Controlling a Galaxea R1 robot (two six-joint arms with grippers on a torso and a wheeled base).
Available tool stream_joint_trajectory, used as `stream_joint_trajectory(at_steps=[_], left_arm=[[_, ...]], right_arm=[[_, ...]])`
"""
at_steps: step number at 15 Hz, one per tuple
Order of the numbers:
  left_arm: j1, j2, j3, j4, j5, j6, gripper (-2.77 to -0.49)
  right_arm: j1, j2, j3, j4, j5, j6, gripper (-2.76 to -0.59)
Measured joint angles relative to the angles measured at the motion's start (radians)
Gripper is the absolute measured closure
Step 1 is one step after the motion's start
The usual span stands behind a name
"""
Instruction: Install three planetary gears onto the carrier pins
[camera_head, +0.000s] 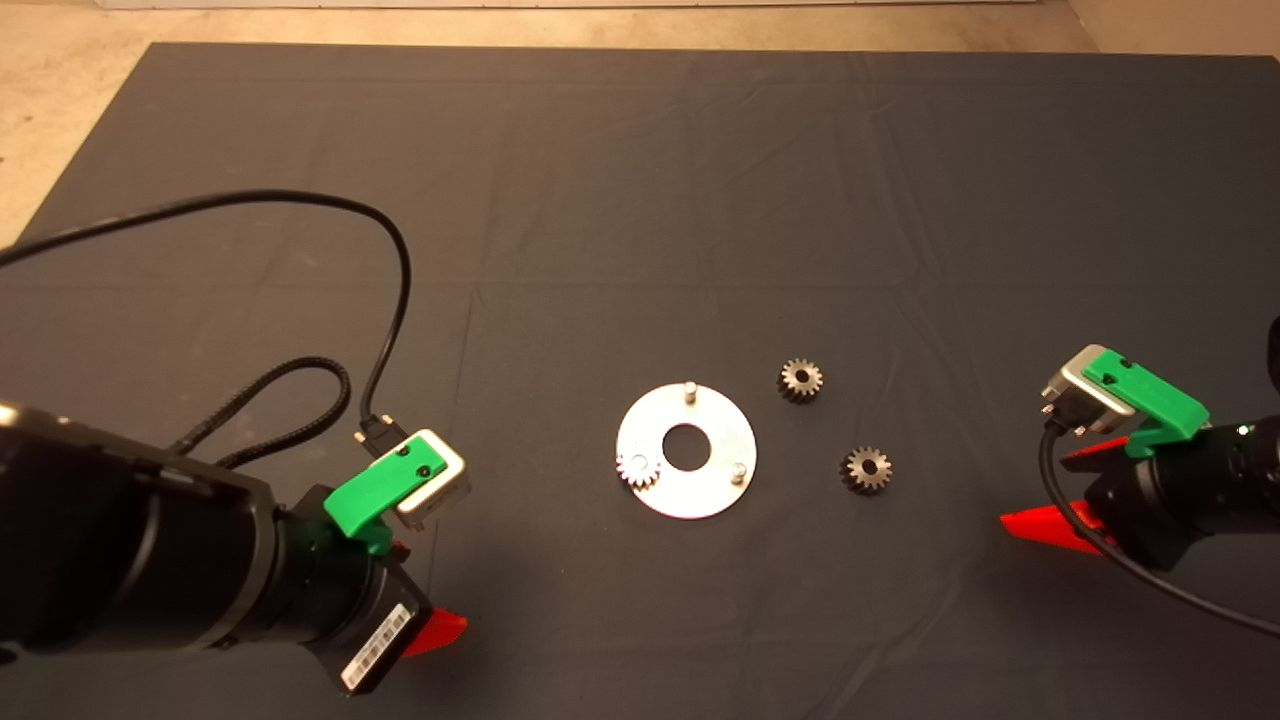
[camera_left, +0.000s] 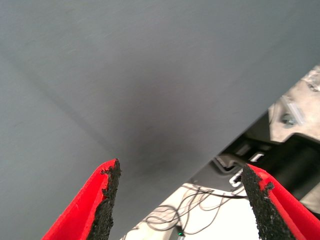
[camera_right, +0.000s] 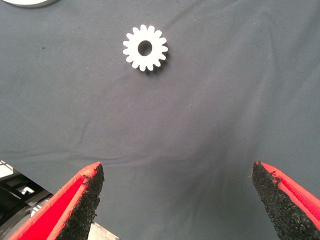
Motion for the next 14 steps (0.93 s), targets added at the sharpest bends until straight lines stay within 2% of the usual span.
stream_joint_trajectory(at_steps=[1, 2, 3, 5, 6, 7, 8, 9, 11, 12, 14], left_arm=[[0.0, 0.003, 0.0, 0.0, -0.009, -0.004, -1.65], [0.0, -0.001, 0.0, 0.0, -0.01, -0.019, -1.65], [0.0, 0.0, 0.0, 0.0, -0.023, -0.035, -1.65], [0.0, 0.005, 0.001, 0.0, -0.047, -0.061, -1.65], [0.0, 0.005, 0.001, 0.001, -0.054, -0.083, -1.65], [0.0, 0.007, 0.001, 0.001, -0.066, -0.097, -1.65], [0.0, 0.01, 0.001, 0.001, -0.083, -0.106, -1.65], [0.003, 0.011, 0.001, 0.002, -0.092, -0.11, -1.65], [0.043, 0.011, 0.003, 0.005, -0.095, -0.115, -1.65], [0.081, 0.013, 0.004, 0.005, -0.096, -0.115, -1.65], [0.18, 0.033, 0.006, 0.004, -0.094, -0.116, -1.65]], right_arm=[[0.0, 0.004, -0.002, 0.0, 0.002, 0.0, -2.2], [-0.003, 0.015, -0.007, 0.0, -0.001, 0.0, -2.2], [-0.006, 0.037, -0.011, 0.0, -0.004, 0.0, -2.2], [-0.02, 0.113, -0.022, 0.0, -0.003, 0.0, -2.2], [-0.024, 0.129, -0.026, 0.0, -0.002, 0.0, -2.2], [-0.05, 0.226, -0.058, 0.0, 0.0, 0.0, -2.2], [-0.067, 0.278, -0.082, 0.0, 0.005, 0.0, -2.2], [-0.08, 0.303, -0.1, 0.0, 0.011, 0.001, -2.2], [-0.083, 0.293, -0.114, -0.001, 0.012, 0.001, -2.2], [-0.088, 0.269, -0.115, -0.002, 0.011, 0.001, -2.2], [-0.103, 0.221, -0.115, -0.005, 0.005, 0.001, -2.2]])
